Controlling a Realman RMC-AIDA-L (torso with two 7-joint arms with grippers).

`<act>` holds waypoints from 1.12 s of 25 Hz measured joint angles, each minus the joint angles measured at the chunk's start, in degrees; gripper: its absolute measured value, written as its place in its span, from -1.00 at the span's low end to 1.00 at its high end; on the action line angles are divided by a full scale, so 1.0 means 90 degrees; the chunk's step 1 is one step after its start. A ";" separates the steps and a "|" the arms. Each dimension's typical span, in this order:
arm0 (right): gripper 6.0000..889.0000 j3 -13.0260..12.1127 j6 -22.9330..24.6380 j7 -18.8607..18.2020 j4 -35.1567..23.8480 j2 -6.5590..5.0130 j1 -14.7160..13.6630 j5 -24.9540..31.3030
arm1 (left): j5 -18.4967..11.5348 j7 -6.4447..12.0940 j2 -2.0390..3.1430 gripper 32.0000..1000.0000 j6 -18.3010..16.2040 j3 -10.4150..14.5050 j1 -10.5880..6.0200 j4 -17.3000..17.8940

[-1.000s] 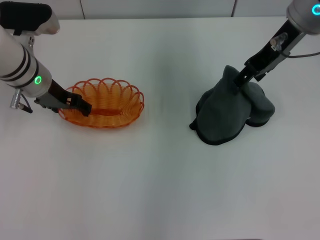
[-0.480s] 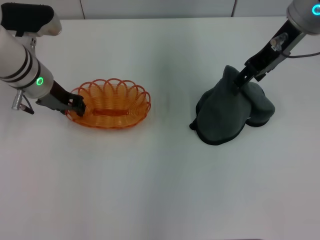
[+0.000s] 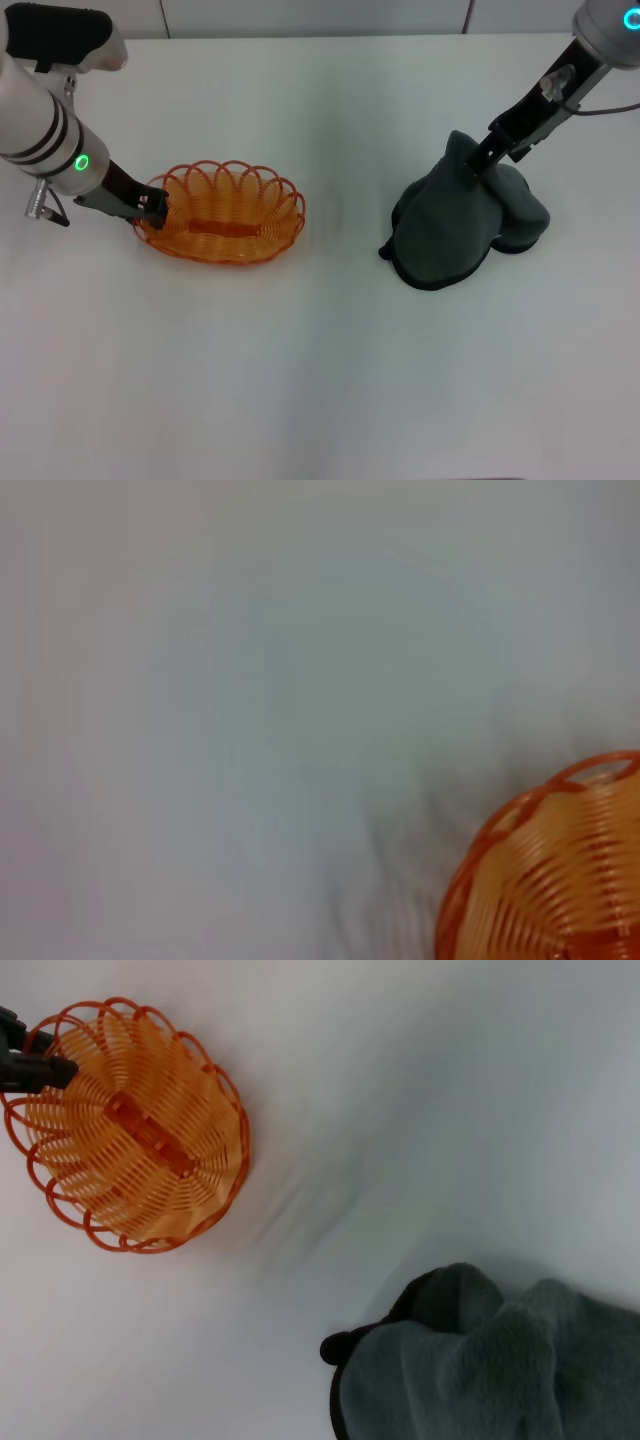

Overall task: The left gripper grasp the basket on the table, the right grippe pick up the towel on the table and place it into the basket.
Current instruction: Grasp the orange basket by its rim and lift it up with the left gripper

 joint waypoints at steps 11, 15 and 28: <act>0.90 0.0000 0.0000 0.0000 0.0000 0.0000 0.0003 0.0001 | -0.0041 0.0121 -0.0003 -0.55 0.0052 -0.0014 -0.0001 -0.0007; 0.90 0.0000 0.0000 0.0000 0.0000 0.0000 -0.0015 -0.0003 | -0.0052 0.0197 -0.0003 -0.60 0.0083 -0.0058 -0.0002 -0.0005; 0.90 0.0005 0.0000 -0.0022 0.0000 0.0000 -0.0043 0.0005 | -0.0670 0.0485 0.0147 -0.76 0.0666 -0.0077 -0.0022 0.0093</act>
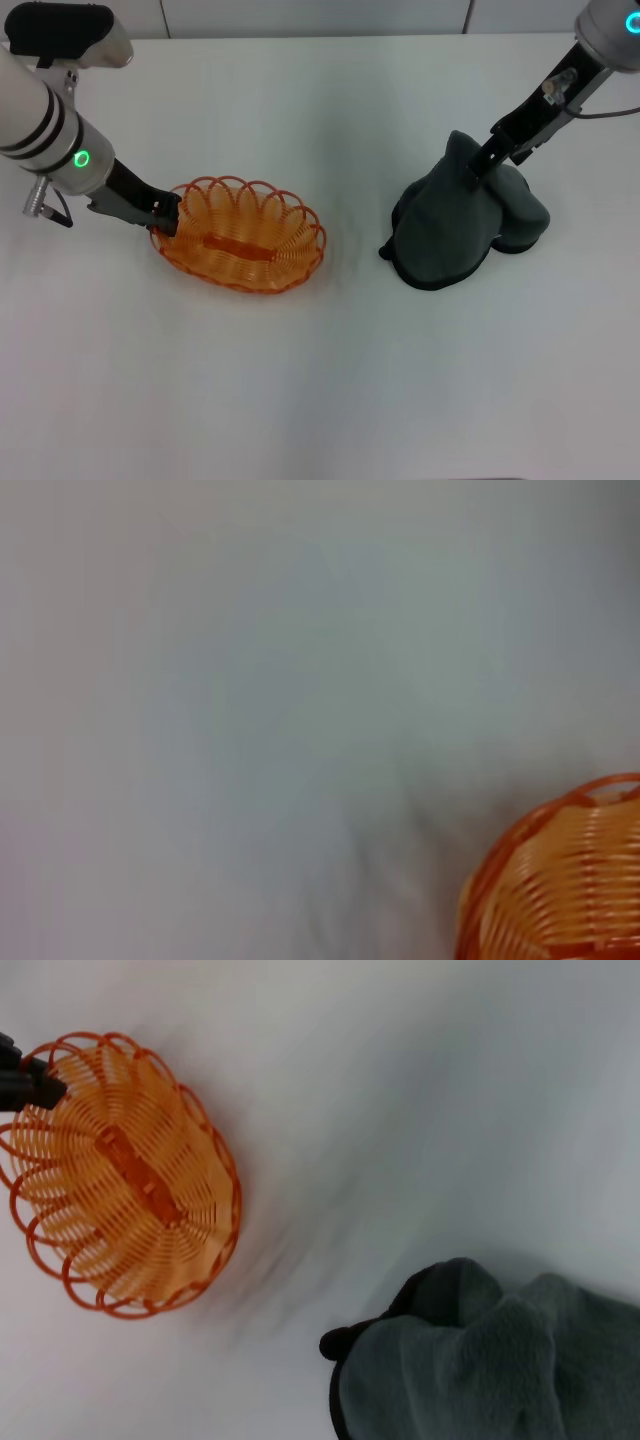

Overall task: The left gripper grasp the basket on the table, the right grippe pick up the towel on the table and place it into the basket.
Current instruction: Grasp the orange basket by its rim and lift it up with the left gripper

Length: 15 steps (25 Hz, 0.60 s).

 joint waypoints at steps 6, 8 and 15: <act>0.90 0.0023 0.0000 -0.0030 0.0000 0.0000 -0.0003 0.0013 | -0.0650 0.0119 0.0167 -0.80 0.0329 -0.0010 0.0013 0.0024; 0.90 0.0025 0.0000 -0.0033 0.0000 0.0000 -0.0003 0.0016 | -0.0880 0.0148 0.0236 -0.80 0.0437 -0.0013 0.0028 0.0041; 0.90 0.0050 0.0000 -0.0036 0.0000 0.0000 -0.0013 0.0031 | -0.1116 0.0256 0.0314 -0.87 0.0733 -0.0280 0.0042 0.0056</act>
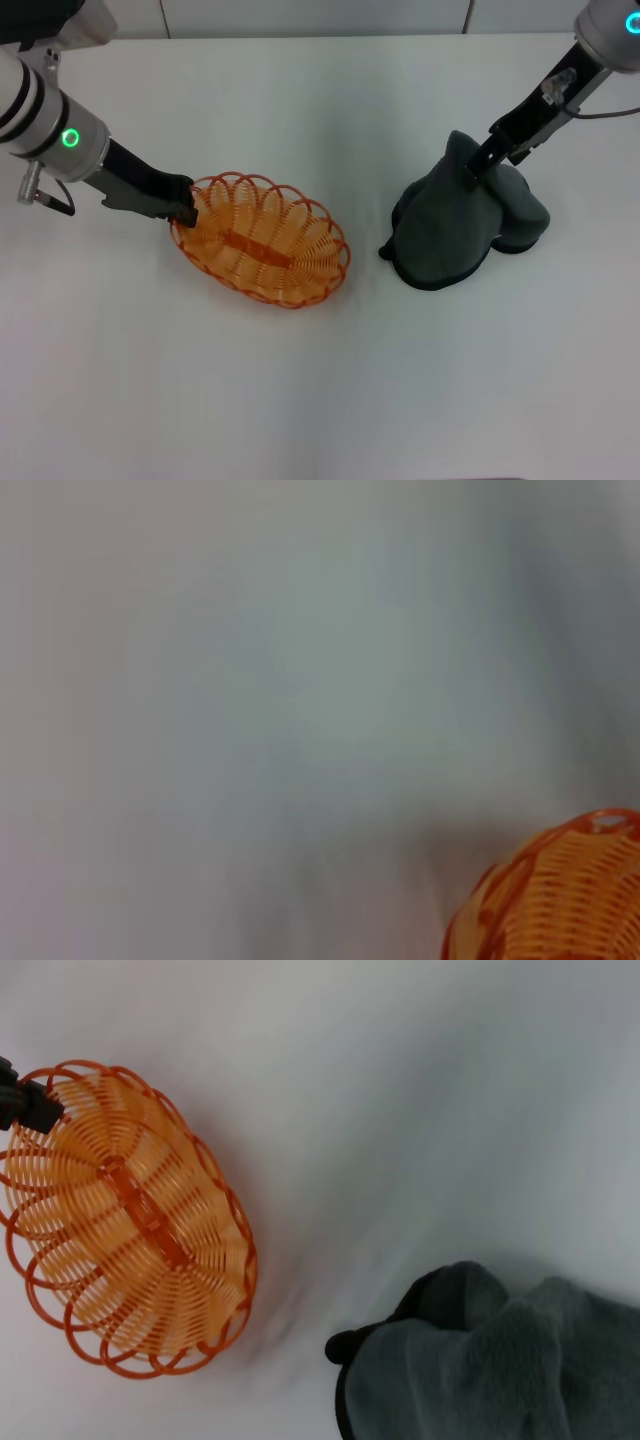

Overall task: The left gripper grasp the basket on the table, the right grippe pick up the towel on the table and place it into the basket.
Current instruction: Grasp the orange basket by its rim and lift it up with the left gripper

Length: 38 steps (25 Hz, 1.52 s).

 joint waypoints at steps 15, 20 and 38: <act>0.90 0.0019 0.0000 -0.0010 -0.0016 -0.0009 -0.0070 0.0017 | -0.0188 0.0101 0.0038 -0.89 0.0755 -0.1130 0.0009 0.0112; 0.90 0.0031 0.0000 -0.0010 -0.0036 -0.0029 -0.0091 0.0033 | -0.0505 -0.0150 0.0107 -0.89 0.0954 -0.1535 0.0068 0.0151; 0.90 0.0033 0.0303 -0.0011 -0.0023 -0.0059 -0.0094 0.0017 | -0.1558 -0.0888 0.0336 -0.89 0.1279 -0.1558 0.0209 0.0113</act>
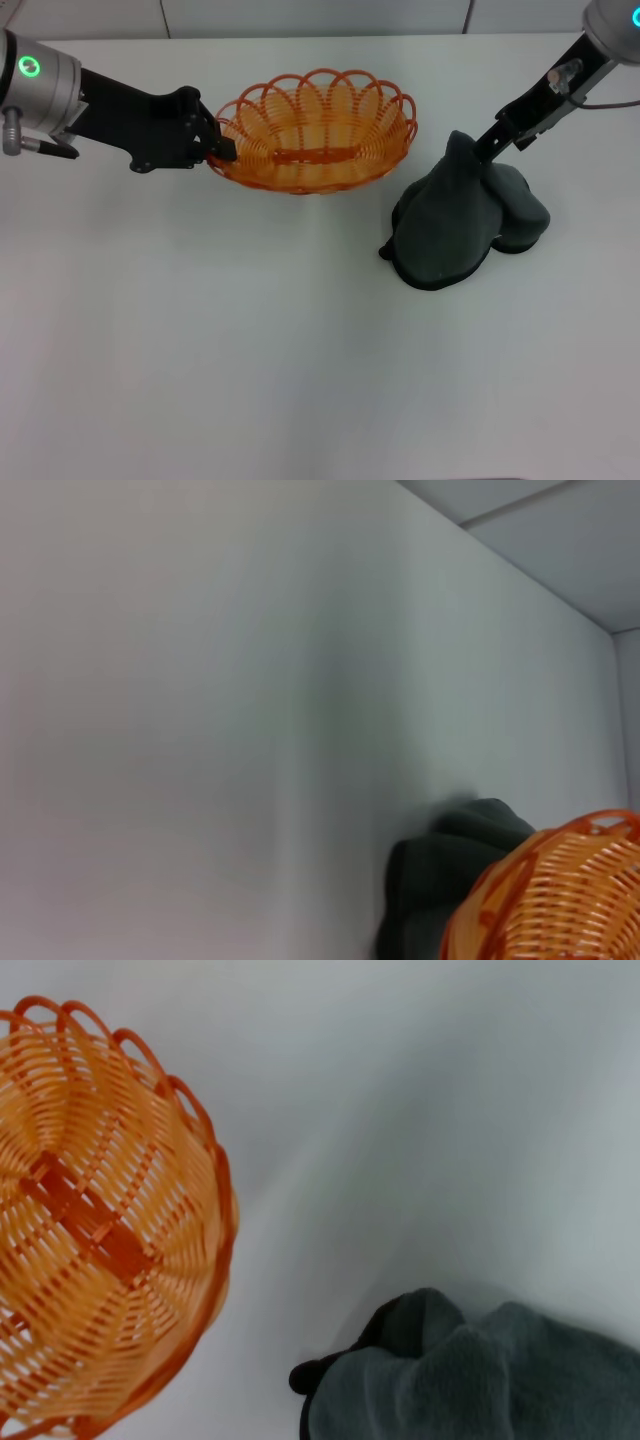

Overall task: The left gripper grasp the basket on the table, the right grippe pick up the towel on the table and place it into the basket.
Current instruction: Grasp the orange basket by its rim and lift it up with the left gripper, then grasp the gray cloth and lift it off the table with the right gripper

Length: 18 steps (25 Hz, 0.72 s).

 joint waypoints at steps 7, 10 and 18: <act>0.90 0.0000 0.0255 0.0008 0.0020 -0.0001 -0.0036 -0.0020 | -0.0027 0.0017 0.0002 -0.89 0.0013 0.0042 -0.0040 -0.0005; 0.90 -0.0006 0.0412 -0.0002 0.0025 0.0000 -0.0061 0.0003 | -0.0019 0.0040 0.0002 -0.89 0.0011 0.0050 -0.0042 -0.0005; 0.90 -0.0010 0.1037 -0.0221 0.0552 0.0075 -0.0014 0.0005 | 0.0001 0.0059 0.0003 -0.89 -0.0037 0.0065 -0.0045 0.0001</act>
